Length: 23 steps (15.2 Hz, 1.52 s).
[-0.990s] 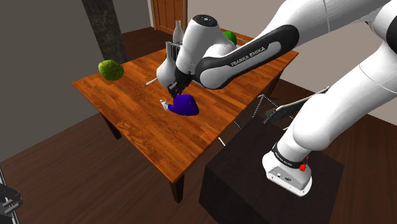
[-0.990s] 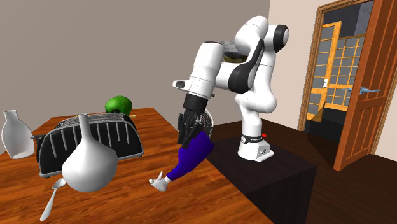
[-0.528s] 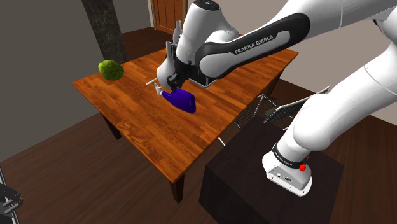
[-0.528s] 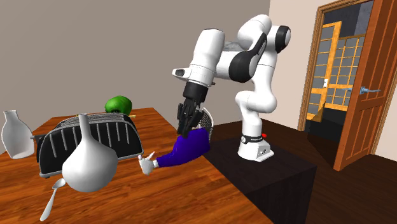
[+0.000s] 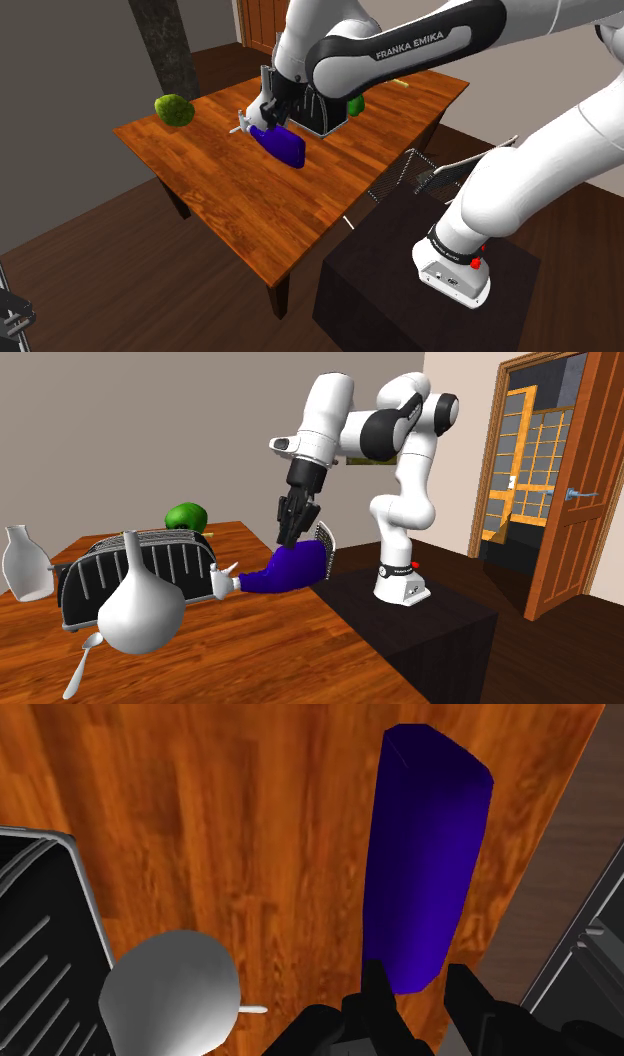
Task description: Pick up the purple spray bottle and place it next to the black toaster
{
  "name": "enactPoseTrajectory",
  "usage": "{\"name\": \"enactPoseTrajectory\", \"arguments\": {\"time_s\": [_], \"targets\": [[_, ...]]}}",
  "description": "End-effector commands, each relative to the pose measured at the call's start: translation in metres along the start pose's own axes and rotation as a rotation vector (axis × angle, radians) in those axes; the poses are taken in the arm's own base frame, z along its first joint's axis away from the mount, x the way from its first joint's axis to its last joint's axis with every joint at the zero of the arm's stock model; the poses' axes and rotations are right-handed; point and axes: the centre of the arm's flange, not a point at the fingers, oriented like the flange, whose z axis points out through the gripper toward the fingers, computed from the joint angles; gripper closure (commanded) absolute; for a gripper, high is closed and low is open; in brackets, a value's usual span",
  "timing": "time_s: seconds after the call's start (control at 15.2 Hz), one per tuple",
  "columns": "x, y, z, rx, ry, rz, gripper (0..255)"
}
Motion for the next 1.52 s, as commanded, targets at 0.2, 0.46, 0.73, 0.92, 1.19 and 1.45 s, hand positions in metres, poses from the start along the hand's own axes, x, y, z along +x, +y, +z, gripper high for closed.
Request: {"name": "enactPoseTrajectory", "arguments": {"time_s": [0.2,0.46,0.73,0.92,1.19,1.45], "targets": [[0.009,-0.001,-0.026,0.000,0.000,0.000,255],[0.016,-0.001,-0.046,0.000,0.000,0.000,255],[0.024,-0.001,-0.065,0.000,0.000,0.000,255],[0.030,-0.001,-0.080,0.000,0.000,0.000,255],[0.037,-0.002,-0.100,0.000,0.000,0.000,255],[0.045,0.011,-0.112,0.000,0.000,0.000,255]]}}
